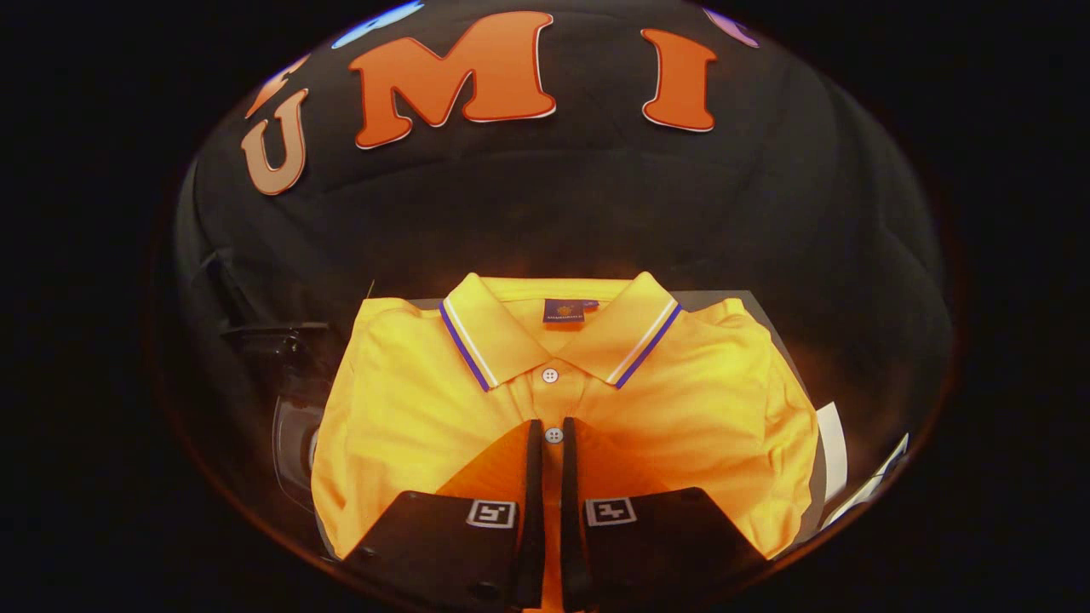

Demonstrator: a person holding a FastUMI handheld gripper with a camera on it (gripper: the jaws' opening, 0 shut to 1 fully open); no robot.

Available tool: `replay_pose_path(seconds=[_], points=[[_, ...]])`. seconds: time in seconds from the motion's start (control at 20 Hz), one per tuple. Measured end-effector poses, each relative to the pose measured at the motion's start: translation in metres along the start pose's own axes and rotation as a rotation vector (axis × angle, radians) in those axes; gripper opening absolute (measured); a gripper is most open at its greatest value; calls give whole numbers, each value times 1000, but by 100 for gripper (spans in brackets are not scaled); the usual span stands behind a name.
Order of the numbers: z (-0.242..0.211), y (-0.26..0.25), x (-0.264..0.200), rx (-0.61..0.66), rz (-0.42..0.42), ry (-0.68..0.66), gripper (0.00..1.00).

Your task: Put the clothes into the washing machine and then close the washing machine lid.

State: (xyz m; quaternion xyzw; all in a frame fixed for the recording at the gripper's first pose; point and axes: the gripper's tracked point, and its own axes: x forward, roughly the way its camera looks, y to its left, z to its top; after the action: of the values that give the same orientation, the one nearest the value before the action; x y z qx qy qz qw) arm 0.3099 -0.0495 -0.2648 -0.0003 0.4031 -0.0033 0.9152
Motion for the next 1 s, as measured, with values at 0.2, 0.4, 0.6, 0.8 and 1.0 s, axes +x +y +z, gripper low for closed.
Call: replay_pose_path(seconds=[0.2,0.4,0.6,0.8,1.0], points=[[1,1,-1,2,4,-13,9],[2,1,-2,41,20,-38,9],[7,2,-7,55,42,-90,9],[18,2,-18,111,99,-166,8],[35,3,-40,227,196,-253,8]])
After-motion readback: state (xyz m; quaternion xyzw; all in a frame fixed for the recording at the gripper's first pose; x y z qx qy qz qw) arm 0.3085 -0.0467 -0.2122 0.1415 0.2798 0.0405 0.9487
